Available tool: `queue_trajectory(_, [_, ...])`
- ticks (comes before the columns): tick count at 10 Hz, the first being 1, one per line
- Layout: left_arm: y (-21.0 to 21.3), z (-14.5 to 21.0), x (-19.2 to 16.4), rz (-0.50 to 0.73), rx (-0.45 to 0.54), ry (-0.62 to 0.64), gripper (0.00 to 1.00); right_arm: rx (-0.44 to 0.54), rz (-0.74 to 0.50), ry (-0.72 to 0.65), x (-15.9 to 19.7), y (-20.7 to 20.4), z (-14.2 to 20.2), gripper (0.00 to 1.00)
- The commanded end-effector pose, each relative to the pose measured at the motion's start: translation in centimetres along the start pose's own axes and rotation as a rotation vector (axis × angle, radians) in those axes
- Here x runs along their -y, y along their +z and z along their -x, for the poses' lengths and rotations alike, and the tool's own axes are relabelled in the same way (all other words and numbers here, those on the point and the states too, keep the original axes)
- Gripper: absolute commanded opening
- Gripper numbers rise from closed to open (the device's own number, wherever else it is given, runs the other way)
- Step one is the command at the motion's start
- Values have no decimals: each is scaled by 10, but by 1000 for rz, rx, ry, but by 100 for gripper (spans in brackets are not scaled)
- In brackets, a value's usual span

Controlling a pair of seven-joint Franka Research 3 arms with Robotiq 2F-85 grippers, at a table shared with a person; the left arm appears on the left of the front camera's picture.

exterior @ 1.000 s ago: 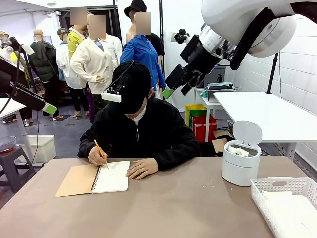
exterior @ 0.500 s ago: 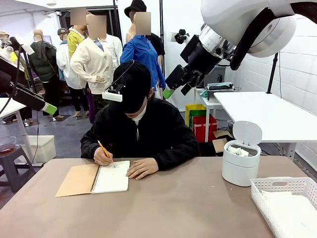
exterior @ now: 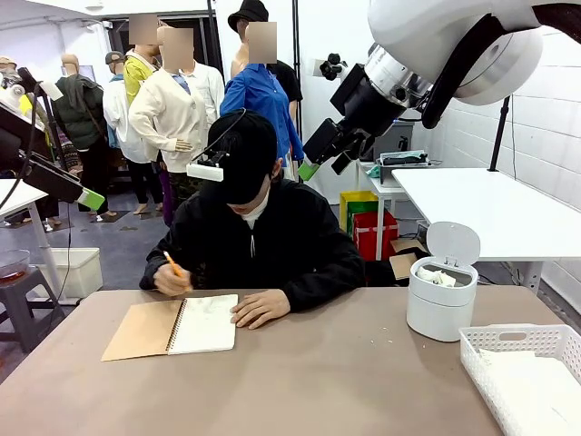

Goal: Sort the paper based on its condition.
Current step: If a person hands you a paper, place it in the Organizing basket , and if it's crumpled, put it in the Trash can.

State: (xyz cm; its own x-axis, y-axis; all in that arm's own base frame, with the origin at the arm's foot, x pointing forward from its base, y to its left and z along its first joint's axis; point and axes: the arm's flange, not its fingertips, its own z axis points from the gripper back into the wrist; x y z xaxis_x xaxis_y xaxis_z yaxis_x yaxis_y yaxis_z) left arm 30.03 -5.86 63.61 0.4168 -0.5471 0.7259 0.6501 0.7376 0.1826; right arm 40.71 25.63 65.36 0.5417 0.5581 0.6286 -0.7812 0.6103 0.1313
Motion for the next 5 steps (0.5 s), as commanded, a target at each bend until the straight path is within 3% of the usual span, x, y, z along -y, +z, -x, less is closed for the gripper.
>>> queue_trajectory(1, [0,0,0,-6,-4,1,100,1,1,-8,1,1,0,100])
queue_trajectory(5, [0,0,0,-6,-4,1,100,1,1,-8,1,1,0,100])
